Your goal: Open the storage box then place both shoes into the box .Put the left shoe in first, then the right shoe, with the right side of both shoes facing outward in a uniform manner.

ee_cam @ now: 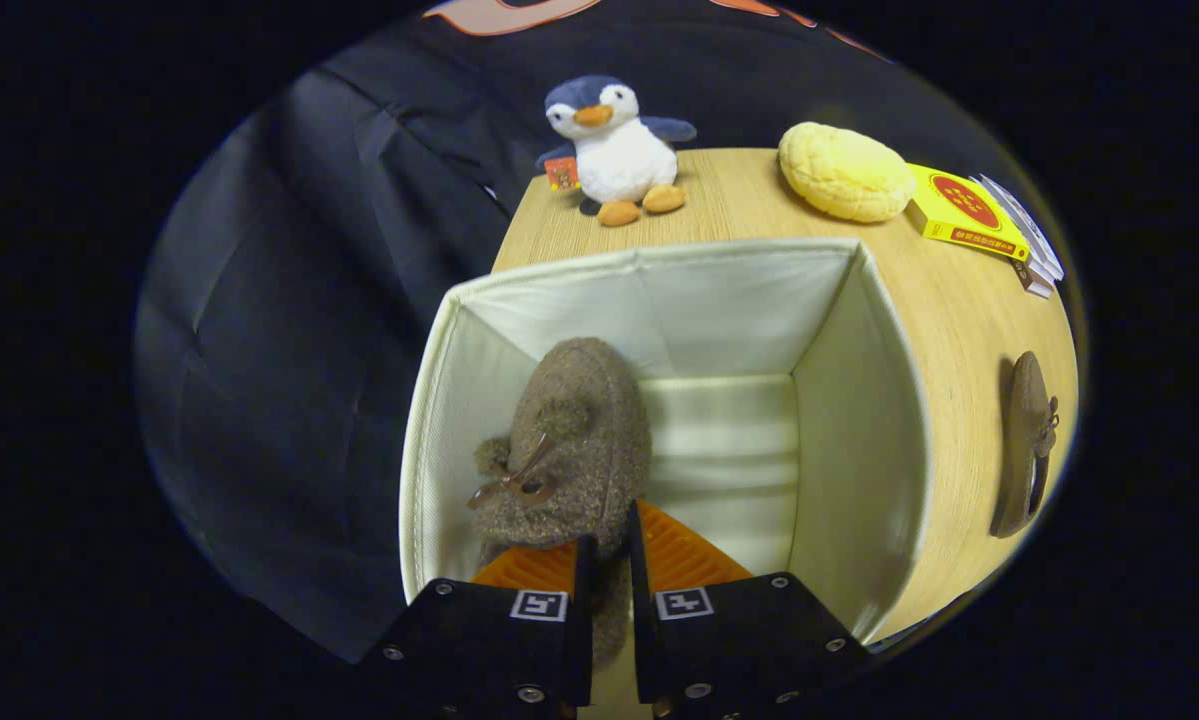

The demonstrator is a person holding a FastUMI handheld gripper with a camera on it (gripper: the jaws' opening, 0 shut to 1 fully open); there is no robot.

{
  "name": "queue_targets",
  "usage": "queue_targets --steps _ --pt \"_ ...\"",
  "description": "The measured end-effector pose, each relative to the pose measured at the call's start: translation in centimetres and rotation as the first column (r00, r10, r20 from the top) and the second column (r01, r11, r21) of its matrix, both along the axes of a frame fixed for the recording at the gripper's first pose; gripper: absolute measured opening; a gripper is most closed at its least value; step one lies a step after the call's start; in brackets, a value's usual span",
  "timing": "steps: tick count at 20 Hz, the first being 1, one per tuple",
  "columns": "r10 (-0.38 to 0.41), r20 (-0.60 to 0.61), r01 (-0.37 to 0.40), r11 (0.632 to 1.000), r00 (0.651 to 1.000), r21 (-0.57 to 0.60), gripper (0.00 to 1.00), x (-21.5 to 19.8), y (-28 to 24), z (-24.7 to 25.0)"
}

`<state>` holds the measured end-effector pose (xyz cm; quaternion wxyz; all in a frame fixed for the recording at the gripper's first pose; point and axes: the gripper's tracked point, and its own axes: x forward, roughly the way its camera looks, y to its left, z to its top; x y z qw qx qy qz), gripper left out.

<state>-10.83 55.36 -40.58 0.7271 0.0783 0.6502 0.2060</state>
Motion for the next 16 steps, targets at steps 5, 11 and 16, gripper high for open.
queue_targets --steps 5,11,16 --pt "0.061 0.021 -0.064 0.987 0.998 0.146 0.49 -1.8 0.2 4.1" --pt "0.050 0.192 -0.095 0.967 0.980 0.236 0.79 0.8 -6.1 11.2" --pt "0.017 0.298 -0.079 0.977 0.954 0.196 0.92 3.5 -16.0 12.8"
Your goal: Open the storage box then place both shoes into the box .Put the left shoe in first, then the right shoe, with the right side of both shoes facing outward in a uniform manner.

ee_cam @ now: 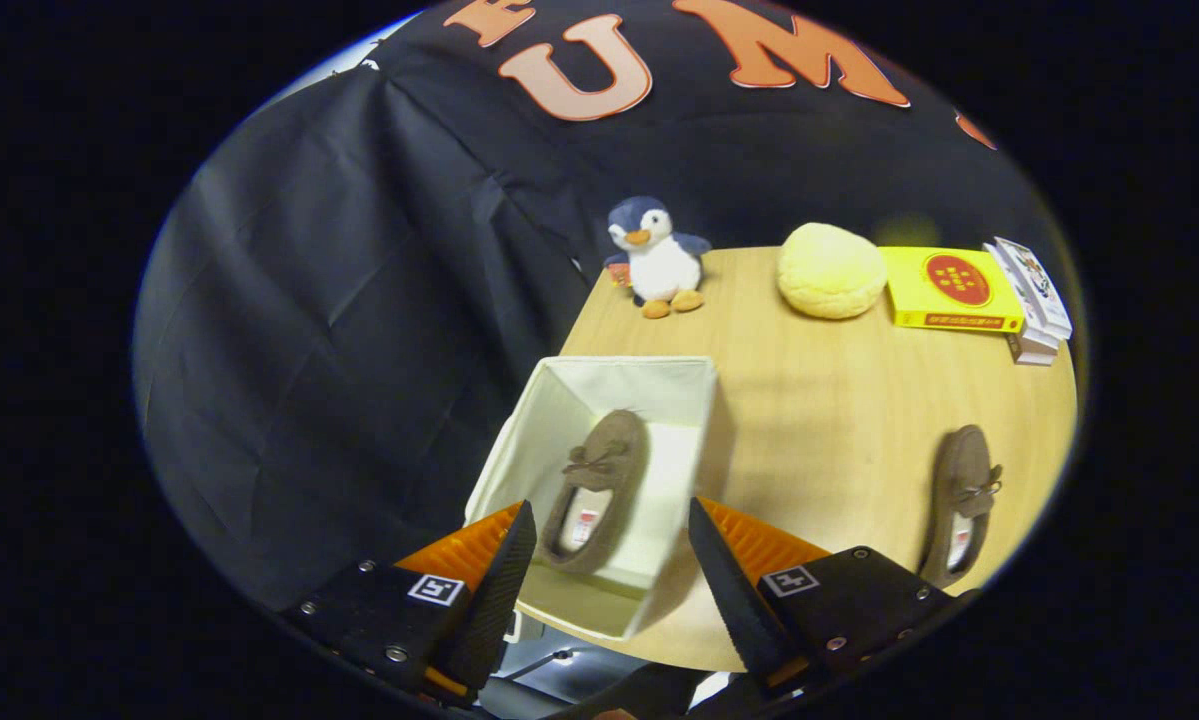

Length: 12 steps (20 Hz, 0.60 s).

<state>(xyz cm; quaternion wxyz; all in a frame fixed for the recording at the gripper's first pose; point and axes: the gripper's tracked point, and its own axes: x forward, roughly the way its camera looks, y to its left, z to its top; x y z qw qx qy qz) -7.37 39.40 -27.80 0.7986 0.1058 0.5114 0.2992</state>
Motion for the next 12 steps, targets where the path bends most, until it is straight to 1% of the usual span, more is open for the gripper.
queue_targets --steps 1,3,8,10,12 --pt "-0.021 0.019 0.022 0.999 1.000 -0.024 0.95 0.7 -2.5 -0.4" --pt "-0.067 0.036 0.070 0.995 0.997 -0.074 0.96 1.6 -7.3 -1.4" --pt "-0.182 0.046 0.188 0.964 0.982 -0.189 0.96 3.5 -18.2 -5.4" --pt "-0.218 0.040 0.221 0.948 0.975 -0.227 0.96 4.0 -21.7 -7.3" --pt "-0.235 0.048 0.239 0.935 0.971 -0.262 0.96 4.4 -24.7 -9.4"
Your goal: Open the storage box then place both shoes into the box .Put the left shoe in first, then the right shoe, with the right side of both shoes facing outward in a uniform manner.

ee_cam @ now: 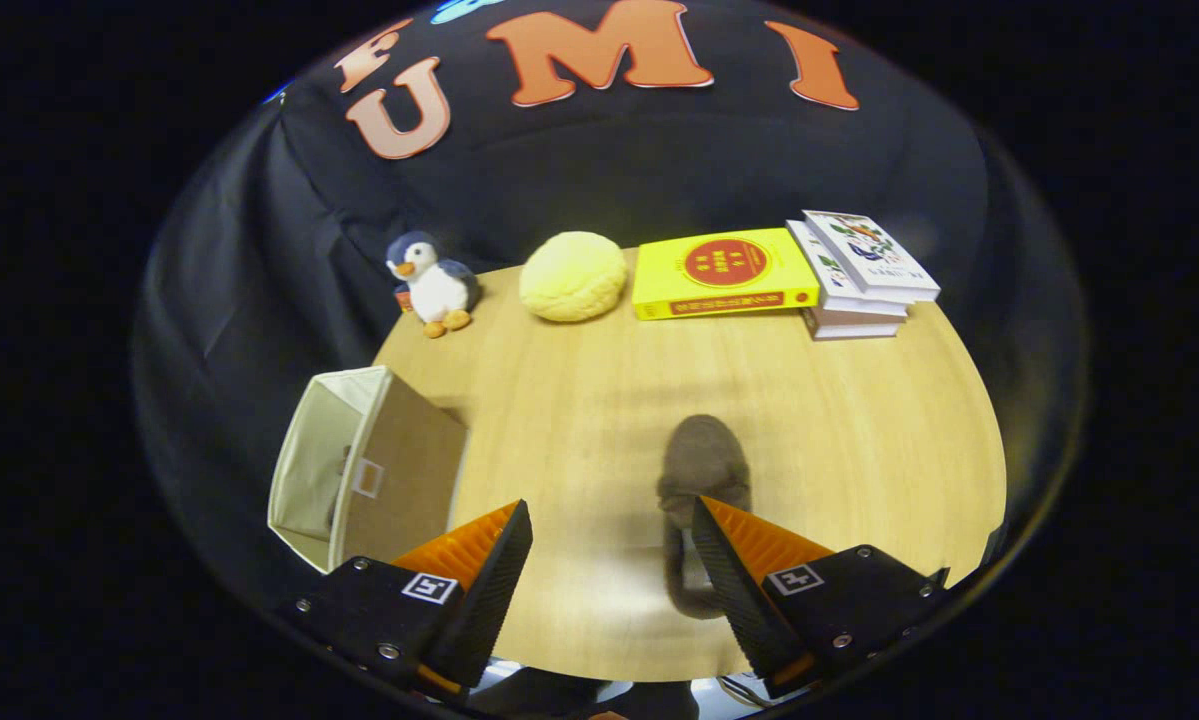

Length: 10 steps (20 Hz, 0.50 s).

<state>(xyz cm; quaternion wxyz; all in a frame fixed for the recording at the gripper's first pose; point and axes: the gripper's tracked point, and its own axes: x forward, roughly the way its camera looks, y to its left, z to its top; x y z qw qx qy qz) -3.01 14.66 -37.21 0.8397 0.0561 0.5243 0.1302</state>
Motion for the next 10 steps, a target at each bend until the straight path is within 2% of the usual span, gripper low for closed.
queue_targets --steps 4,6,10 --pt "0.007 -0.065 -0.010 0.999 0.998 -0.045 0.98 -0.9 -4.0 -5.5" --pt "-0.003 -0.123 -0.003 0.999 0.992 -0.049 0.96 -1.8 -5.2 -7.9" --pt "0.006 -0.144 -0.017 0.997 0.990 -0.075 0.87 -1.4 -6.1 -11.6"
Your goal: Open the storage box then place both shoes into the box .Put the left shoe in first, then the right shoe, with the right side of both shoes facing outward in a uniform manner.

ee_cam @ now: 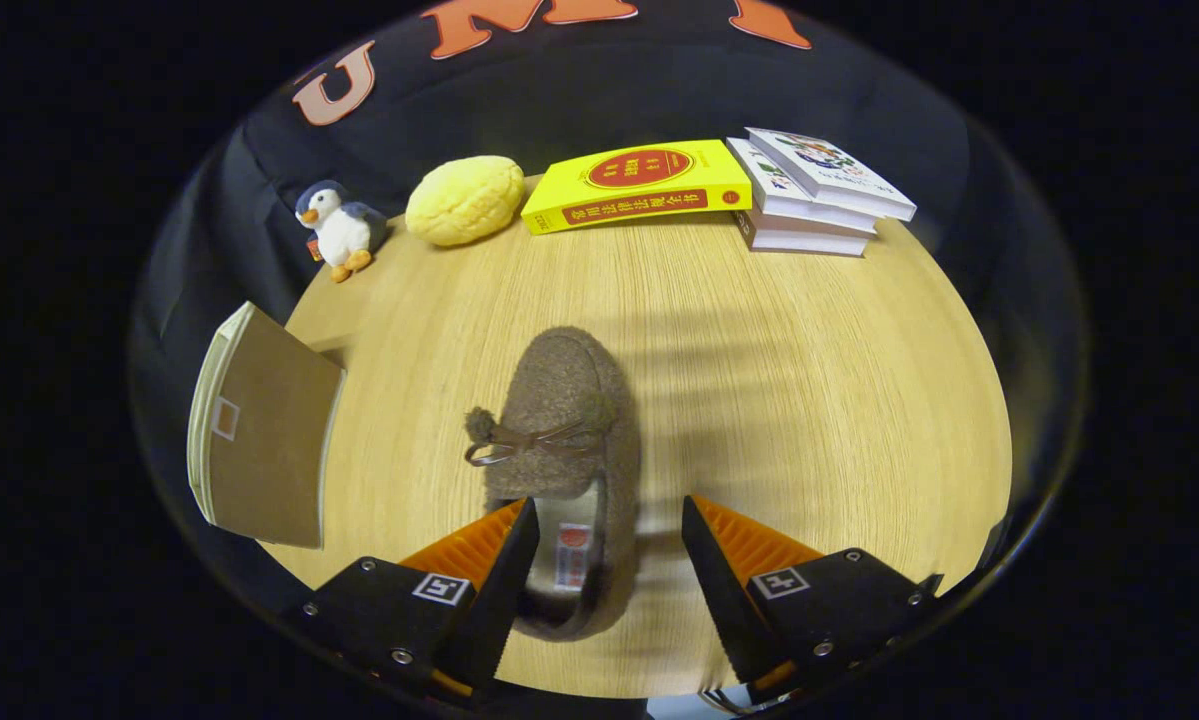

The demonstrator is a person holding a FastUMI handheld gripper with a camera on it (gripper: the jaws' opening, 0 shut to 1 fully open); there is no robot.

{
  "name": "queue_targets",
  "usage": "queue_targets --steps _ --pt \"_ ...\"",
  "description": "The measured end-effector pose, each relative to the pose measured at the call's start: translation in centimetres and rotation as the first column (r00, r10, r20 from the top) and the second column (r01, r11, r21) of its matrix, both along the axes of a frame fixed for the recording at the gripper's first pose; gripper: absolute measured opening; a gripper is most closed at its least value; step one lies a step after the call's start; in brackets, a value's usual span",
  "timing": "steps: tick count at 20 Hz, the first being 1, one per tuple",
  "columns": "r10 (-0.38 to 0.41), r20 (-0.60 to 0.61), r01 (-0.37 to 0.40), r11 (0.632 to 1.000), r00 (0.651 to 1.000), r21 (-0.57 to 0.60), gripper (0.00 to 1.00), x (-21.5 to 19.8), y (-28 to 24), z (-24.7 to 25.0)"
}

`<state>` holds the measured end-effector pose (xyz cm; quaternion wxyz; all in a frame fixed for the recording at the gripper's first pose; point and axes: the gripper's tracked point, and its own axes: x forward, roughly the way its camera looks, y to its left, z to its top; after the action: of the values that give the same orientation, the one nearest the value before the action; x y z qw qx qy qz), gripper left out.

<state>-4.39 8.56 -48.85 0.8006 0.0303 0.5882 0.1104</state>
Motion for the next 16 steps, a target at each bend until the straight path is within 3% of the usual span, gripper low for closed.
queue_targets --steps 4,8,11,12,15,16 --pt "-0.045 -0.045 0.046 0.999 0.998 0.028 0.77 1.1 0.8 -2.8" --pt "-0.027 0.047 0.027 1.000 0.999 -0.006 0.66 2.2 1.4 -3.8" --pt "-0.023 0.150 0.028 0.999 0.988 -0.031 0.41 2.6 1.7 -3.7" --pt "-0.035 0.165 0.043 0.998 0.986 -0.048 0.38 2.8 1.3 -3.7" --pt "-0.111 0.178 0.124 0.990 0.978 -0.062 0.09 3.1 0.1 -2.8" --pt "-0.138 0.170 0.146 0.989 0.976 -0.036 0.07 3.0 0.3 -2.0"
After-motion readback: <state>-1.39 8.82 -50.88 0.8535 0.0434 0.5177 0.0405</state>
